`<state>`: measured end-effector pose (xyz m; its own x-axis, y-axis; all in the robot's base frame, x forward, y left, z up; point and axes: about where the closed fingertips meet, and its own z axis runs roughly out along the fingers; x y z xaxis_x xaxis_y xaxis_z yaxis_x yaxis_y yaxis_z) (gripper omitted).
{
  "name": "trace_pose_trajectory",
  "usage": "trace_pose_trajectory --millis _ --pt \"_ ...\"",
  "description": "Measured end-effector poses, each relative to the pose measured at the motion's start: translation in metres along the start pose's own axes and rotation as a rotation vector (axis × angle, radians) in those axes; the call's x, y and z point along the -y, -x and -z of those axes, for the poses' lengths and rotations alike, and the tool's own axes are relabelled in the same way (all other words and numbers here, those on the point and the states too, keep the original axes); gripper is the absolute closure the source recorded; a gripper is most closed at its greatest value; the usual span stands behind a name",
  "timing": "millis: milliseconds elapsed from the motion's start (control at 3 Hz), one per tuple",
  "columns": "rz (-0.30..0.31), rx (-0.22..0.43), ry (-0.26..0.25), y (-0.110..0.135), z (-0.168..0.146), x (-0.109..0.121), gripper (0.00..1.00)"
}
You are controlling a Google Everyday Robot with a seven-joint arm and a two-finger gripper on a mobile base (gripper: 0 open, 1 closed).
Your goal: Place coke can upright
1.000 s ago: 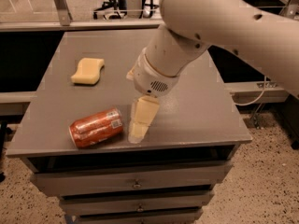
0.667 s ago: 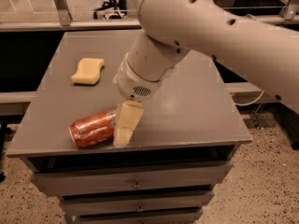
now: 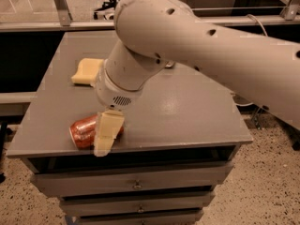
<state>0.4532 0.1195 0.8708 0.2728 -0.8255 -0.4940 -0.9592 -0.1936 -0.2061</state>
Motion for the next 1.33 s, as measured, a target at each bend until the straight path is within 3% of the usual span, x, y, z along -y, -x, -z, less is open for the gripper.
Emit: trace_pose_trajectory --millis 667,1333 --pt "0.141 -0.074 -0.009 0.021 -0.027 -0.014 0.0" --pt "0.183 -0.19 0.022 0.013 -0.048 -0.008 0.0"
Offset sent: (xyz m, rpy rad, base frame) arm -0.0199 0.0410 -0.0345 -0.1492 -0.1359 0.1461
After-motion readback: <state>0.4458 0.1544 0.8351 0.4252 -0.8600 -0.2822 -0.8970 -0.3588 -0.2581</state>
